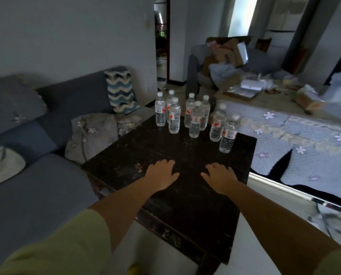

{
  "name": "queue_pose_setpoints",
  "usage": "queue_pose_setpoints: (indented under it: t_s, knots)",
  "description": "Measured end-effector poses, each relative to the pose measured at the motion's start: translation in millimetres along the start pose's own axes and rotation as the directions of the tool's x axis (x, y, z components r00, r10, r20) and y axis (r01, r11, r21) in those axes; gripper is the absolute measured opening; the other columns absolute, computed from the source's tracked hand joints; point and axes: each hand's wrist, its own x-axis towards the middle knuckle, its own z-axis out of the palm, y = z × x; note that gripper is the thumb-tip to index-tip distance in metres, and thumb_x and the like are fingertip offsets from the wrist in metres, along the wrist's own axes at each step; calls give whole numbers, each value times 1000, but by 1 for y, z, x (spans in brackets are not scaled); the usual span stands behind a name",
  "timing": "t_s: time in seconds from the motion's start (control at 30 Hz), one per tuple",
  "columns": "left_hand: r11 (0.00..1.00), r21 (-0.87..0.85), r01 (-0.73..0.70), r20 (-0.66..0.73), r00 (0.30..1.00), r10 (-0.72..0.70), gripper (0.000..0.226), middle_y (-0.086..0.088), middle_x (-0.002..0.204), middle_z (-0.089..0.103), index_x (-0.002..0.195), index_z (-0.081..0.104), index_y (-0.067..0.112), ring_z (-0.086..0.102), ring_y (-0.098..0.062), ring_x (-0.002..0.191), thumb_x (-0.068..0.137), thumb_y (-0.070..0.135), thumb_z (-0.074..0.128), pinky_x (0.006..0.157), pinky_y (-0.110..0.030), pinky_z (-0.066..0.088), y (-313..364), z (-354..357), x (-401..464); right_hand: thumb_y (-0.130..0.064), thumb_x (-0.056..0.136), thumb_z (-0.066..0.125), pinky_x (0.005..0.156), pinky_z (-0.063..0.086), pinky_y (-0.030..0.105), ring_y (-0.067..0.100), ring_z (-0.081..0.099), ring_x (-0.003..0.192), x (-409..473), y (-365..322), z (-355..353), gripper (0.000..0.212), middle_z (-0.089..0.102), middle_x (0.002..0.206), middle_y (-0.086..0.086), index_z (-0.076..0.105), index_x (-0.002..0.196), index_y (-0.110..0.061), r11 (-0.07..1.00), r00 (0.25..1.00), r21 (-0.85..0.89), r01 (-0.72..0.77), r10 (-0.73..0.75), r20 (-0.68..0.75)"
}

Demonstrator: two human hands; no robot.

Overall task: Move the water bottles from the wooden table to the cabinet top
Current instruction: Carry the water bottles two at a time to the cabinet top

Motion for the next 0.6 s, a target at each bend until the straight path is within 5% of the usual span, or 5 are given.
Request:
queue_pose_setpoints:
  t_s: [0.43,0.6]
  knots:
    - [933,57,-356,103,931,350,57,-11,138,44,143,31,17,44,-30,124,96,49,40,99,-45,42,-32,-33,221,-49,100,33,105,35,48,30,45,129,142,11,-18,51,46,142,10,41,140,-19,861,907,322,-394,420,-13]
    - [913,-158,-377,114,911,396,57,-11,135,47,141,36,16,48,-28,124,94,46,48,100,-45,42,-11,-25,277,-49,99,37,103,39,49,33,48,126,167,23,-14,52,46,140,12,38,141,-18,748,836,433,-504,548,26]
